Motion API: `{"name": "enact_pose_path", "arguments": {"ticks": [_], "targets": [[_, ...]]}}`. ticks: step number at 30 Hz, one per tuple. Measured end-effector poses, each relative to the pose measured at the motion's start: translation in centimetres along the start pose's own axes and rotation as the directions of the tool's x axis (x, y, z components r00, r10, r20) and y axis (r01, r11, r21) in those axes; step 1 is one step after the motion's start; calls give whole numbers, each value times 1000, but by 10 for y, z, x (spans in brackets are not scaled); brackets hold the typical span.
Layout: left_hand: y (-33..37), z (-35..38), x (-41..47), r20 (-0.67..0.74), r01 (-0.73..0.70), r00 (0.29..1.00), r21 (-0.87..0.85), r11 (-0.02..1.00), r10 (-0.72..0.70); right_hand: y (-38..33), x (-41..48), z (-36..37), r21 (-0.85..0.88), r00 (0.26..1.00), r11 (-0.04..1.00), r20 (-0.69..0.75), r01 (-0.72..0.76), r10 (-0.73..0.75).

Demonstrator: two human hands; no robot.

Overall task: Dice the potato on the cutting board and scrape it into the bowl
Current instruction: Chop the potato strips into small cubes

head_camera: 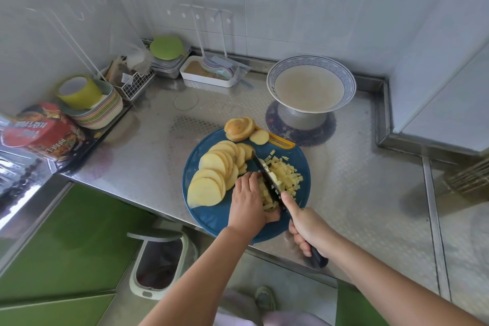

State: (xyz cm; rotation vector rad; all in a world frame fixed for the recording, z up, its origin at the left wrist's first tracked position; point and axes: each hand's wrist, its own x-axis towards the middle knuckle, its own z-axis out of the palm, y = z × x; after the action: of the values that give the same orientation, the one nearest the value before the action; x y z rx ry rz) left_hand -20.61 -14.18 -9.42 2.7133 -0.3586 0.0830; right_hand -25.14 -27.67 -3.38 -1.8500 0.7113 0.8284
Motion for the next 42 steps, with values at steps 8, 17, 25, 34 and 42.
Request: {"name": "enact_pose_path", "arguments": {"ticks": [8, 17, 25, 34, 42], "targets": [[3, 0, 0, -7, 11, 1000, -14, 1000, -11, 19, -10, 2, 3, 1000, 1000, 2, -29, 29], [7, -5, 0, 46, 32, 998, -11, 999, -32, 8, -1, 1, 40, 1000, 999, 21, -4, 3], [9, -4, -1, 30, 46, 998, 5, 999, -46, 12, 1, 4, 146, 998, 988, 2, 60, -61], [10, -7, 0, 70, 74, 995, -89, 993, -67, 9, -7, -8, 175, 996, 983, 65, 54, -66], [1, -18, 1, 190, 27, 982, -113, 993, -6, 10, -23, -13, 188, 992, 979, 70, 86, -100]]}}
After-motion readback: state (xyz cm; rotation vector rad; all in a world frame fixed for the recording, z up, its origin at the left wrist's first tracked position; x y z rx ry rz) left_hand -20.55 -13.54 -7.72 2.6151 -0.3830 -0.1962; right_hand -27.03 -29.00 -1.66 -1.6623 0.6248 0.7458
